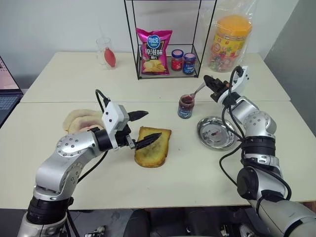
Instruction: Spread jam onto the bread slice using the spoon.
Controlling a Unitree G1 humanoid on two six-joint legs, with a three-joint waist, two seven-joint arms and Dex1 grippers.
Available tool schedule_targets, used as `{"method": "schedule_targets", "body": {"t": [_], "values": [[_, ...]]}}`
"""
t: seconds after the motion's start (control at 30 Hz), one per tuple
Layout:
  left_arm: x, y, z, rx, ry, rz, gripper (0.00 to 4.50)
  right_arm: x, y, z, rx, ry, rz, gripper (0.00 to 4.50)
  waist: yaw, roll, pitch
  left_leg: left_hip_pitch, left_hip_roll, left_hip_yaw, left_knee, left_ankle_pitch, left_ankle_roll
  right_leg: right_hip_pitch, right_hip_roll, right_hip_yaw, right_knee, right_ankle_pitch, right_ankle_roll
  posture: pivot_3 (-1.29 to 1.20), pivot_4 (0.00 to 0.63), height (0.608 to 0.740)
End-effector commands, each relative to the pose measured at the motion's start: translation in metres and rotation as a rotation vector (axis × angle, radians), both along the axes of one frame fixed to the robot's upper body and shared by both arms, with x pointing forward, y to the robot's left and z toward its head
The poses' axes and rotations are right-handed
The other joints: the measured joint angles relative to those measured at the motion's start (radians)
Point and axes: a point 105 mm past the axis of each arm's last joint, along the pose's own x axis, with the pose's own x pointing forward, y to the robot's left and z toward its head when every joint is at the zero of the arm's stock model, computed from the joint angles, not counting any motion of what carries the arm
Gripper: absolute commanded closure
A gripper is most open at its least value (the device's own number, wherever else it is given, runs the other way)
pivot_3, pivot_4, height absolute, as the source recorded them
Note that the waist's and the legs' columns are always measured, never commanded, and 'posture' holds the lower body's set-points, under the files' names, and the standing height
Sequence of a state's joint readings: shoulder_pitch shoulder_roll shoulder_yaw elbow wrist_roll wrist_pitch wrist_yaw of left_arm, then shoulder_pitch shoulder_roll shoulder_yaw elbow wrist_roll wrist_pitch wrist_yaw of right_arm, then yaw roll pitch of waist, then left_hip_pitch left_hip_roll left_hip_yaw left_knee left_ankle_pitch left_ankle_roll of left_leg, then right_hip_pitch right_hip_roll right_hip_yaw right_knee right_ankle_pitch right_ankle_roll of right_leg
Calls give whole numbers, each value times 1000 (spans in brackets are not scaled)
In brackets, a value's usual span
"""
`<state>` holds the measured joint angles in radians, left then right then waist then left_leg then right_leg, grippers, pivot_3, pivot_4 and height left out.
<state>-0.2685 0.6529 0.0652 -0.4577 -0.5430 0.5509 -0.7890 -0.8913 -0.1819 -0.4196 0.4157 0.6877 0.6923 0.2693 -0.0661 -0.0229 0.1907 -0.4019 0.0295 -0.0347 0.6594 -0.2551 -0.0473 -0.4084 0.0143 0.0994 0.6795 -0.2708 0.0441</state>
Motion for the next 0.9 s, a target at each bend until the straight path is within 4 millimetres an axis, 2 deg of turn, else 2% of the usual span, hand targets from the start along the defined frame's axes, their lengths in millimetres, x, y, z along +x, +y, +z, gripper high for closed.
{"method": "schedule_targets", "body": {"t": [0.03,0.2,0.57,0.8,0.9], "values": [[-1,-3,9,-3,-50,-7,0,-1,-4,18,51,-38,-6,4454,0,0,0,0,0,0,0,0,0,0,0,0,0,0,0,0,150,740],[1,0,8,-11,-52,13,0,-1,-8,18,103,-19,-15,4454,-1,0,0,0,0,0,0,0,0,0,0,0,0,0,0,0,150,740],[8,22,1,-38,-43,84,0,3,-20,15,246,55,-44,4454,-4,0,0,0,0,0,0,0,0,0,0,0,0,0,0,0,150,740],[10,23,0,-61,-39,90,0,4,-18,17,280,68,-37,4454,-9,0,0,0,0,0,-1,0,0,0,0,0,0,0,0,0,150,740],[10,23,-1,-61,-36,88,0,2,-12,26,288,44,-7,4454,-9,0,0,0,0,0,-1,0,0,0,0,0,-1,0,0,0,150,740]]}}
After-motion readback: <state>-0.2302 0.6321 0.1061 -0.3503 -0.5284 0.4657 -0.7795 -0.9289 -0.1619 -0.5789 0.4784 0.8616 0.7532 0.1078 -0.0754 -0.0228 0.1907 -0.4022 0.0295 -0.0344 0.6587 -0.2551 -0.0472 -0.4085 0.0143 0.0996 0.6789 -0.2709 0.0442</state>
